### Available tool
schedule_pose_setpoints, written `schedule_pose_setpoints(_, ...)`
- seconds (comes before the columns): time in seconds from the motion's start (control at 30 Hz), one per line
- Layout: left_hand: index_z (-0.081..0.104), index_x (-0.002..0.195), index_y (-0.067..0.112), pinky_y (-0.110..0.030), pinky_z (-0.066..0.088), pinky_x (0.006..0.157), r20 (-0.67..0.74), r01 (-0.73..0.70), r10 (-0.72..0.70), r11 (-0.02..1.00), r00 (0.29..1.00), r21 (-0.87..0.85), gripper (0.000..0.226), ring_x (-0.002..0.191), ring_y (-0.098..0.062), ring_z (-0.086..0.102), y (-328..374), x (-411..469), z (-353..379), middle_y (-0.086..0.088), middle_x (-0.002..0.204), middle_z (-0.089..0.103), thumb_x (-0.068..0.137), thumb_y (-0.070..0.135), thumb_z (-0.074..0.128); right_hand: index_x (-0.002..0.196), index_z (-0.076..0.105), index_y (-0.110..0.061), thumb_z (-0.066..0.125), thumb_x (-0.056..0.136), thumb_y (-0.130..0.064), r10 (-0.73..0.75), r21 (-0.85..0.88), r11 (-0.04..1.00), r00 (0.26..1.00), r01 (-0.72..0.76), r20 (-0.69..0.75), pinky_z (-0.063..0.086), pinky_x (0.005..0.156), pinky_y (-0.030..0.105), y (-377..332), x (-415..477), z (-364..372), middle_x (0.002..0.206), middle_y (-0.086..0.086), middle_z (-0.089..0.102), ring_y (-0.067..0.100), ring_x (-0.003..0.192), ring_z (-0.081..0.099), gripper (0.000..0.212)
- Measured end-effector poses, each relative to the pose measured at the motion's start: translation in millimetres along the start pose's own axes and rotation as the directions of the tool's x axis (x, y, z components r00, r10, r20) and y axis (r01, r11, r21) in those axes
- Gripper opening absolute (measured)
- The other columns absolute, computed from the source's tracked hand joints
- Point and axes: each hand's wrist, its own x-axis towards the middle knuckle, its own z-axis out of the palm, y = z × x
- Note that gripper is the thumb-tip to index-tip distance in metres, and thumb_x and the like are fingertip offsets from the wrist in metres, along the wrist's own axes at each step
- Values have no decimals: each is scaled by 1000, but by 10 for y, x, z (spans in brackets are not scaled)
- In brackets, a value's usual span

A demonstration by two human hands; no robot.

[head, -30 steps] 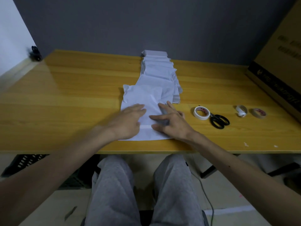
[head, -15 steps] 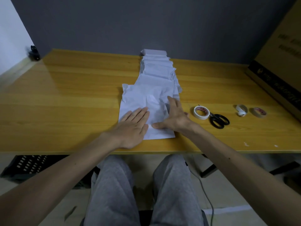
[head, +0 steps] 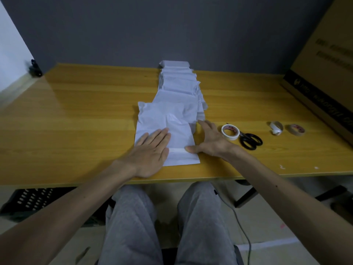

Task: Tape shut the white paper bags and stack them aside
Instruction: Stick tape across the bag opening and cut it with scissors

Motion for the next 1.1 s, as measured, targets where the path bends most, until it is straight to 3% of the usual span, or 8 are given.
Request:
schedule_pose_setpoints(0.4, -13, 152, 24, -32, -9, 119, 21, 23, -24, 1000, 1000, 10, 54, 144, -4, -19, -107, -59, -42, 11, 158, -22, 104, 35, 7, 151, 18, -26, 78, 77, -26, -20, 20, 1000, 1000, 20, -2, 20, 118, 44, 141, -47, -67, 160, -5, 1, 21, 147, 7, 95)
schedule_pose_setpoints(0.57, -11, 153, 25, -31, -10, 118, 44, 19, -18, 1000, 999, -14, 53, 144, -3, -19, -160, -65, -56, 13, 158, -20, 104, 36, 9, 149, 24, -25, 73, 74, -11, -21, -12, 1000, 1000, 20, -11, 26, 114, 46, -29, -43, -32, 156, -1, 19, 23, 142, 21, 91)
schedule_pose_setpoints(0.63, -1, 154, 24, -29, -7, 119, 18, 8, -6, 995, 1000, -104, 54, 145, -3, -13, -168, -57, -71, 14, 159, -12, 105, 35, 18, 146, 31, -26, 66, 75, -2, -41, -20, 999, 999, 41, -11, 27, 113, 46, -87, -64, -37, 154, -2, 23, 22, 141, 23, 82)
schedule_pose_setpoints(0.73, 37, 147, 16, -20, 11, 116, -215, -30, -54, 929, 975, -369, 52, 145, -9, 18, -160, -72, -108, 8, 157, 23, 98, 26, 52, 139, 43, -22, 49, 78, 6, -55, -17, 998, 997, 55, -53, 33, 109, 42, -176, -52, -65, 149, 1, 34, 23, 136, 33, 67)
schedule_pose_setpoints(0.87, 66, 119, 7, 4, 25, 90, -350, -45, -235, 772, 907, -634, 32, 126, -13, 49, -106, -116, -185, 1, 134, 56, 88, 15, 68, 134, 51, -13, 49, 90, -1, -78, 123, 988, 986, 96, -148, 42, 91, 25, -287, 45, -75, 141, 5, 48, 21, 129, 44, 46)
schedule_pose_setpoints(0.93, 69, 110, 8, -5, 32, 92, -434, -67, -268, 784, 860, -617, 23, 119, -14, 53, -157, -85, -246, -1, 126, 60, 88, 12, 68, 135, 51, -11, 55, 94, -11, -120, 67, 989, 976, 134, -182, 40, 93, 24, -330, 126, -59, 140, 6, 49, 21, 129, 45, 42)
schedule_pose_setpoints(1.0, 64, 118, 10, -20, 37, 95, -463, -22, -310, 812, 830, -583, 29, 116, -16, 52, -324, 48, -309, -3, 127, 56, 88, 12, 67, 136, 50, -11, 58, 93, -18, -157, -16, 987, 962, 157, -224, 40, 96, 27, -375, 216, -29, 138, 8, 51, 23, 126, 48, 44)
schedule_pose_setpoints(1.1, 47, 136, 12, -37, 42, 99, -339, 111, -433, 735, 835, -668, 57, 126, -28, 48, -630, 342, -448, -10, 138, 48, 85, 18, 72, 138, 48, -11, 62, 91, -32, -168, -13, 985, 959, 169, -228, 44, 92, 30, -470, 331, 64, 135, 8, 52, 25, 119, 53, 52)
